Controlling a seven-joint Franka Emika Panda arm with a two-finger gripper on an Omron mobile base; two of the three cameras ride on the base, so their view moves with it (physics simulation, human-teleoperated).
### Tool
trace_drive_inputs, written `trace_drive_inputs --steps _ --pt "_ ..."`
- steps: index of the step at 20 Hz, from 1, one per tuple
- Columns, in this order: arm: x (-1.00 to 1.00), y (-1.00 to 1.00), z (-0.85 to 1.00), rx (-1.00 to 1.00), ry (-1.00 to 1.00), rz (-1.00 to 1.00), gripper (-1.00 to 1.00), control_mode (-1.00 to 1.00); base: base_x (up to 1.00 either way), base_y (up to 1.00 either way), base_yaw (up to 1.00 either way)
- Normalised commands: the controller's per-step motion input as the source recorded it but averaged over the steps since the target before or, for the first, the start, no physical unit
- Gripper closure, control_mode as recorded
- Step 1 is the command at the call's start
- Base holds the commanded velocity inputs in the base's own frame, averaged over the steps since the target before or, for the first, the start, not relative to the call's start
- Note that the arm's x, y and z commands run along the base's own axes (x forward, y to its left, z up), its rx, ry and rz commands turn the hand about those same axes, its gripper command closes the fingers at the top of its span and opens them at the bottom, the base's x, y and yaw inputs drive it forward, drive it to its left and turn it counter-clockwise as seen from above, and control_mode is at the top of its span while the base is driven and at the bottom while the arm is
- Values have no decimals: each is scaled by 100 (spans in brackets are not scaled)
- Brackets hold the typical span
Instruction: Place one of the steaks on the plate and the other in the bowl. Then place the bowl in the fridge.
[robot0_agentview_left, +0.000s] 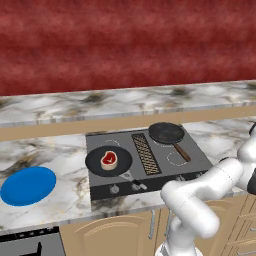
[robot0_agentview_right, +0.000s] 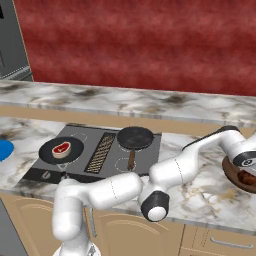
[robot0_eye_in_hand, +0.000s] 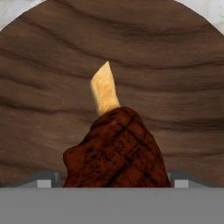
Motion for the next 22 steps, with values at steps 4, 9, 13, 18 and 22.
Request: trace_drive_inputs --steps 4,9,13,18,22 --pt "0 0 0 0 0 0 -100 -100 0 0 0" --pt "1 6 13 -7 3 0 -100 -100 0 0 0" --pt "2 2 32 -13 2 0 -100 -100 0 0 0" --pt "-34 28 22 -15 -23 -4 -100 -100 0 0 0" --pt "-49 65 -2 -69 -43 -23 -100 -100 0 0 0"
